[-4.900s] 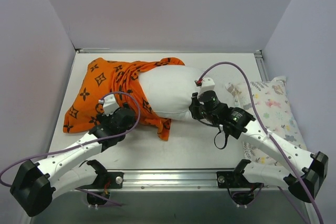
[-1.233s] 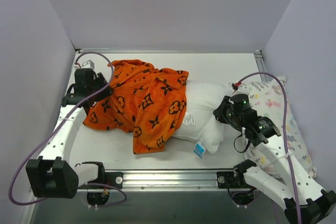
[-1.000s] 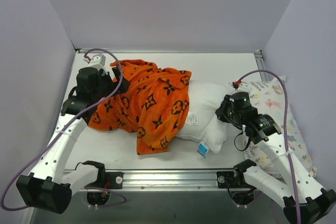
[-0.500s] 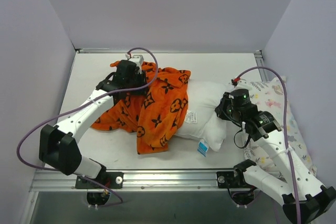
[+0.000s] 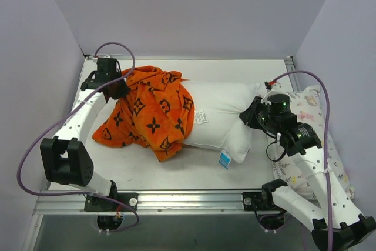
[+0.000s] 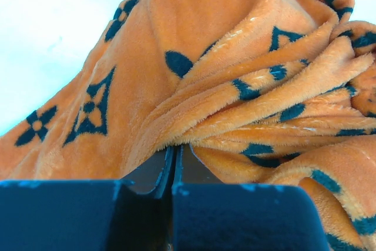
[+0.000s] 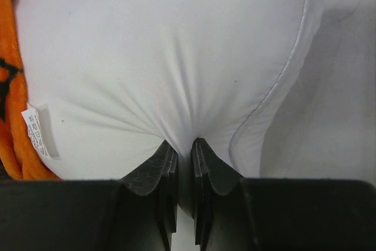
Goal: Remove the pillowcase from the pillow
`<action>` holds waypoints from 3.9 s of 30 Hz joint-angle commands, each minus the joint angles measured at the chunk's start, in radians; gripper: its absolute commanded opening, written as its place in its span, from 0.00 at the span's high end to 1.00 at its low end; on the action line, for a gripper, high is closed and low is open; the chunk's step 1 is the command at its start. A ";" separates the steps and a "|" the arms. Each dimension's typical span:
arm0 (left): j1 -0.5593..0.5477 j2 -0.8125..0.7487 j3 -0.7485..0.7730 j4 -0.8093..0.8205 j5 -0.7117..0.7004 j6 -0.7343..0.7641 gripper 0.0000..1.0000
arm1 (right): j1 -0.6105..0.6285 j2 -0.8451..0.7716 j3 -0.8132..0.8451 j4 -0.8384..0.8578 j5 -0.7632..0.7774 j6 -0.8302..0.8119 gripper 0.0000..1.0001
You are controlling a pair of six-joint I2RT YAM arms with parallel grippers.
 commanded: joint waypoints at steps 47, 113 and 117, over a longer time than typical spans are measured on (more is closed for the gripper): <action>-0.907 -0.238 -0.244 0.172 -0.371 -0.016 0.03 | 0.426 0.322 -0.041 0.242 0.204 -0.028 1.00; -0.230 -0.349 -0.226 0.059 -0.156 0.028 0.97 | 0.552 0.423 0.387 0.117 0.071 -0.309 1.00; -0.249 -0.456 -0.118 -0.008 -0.213 0.047 0.84 | 0.495 0.355 0.524 0.088 -0.224 -0.240 1.00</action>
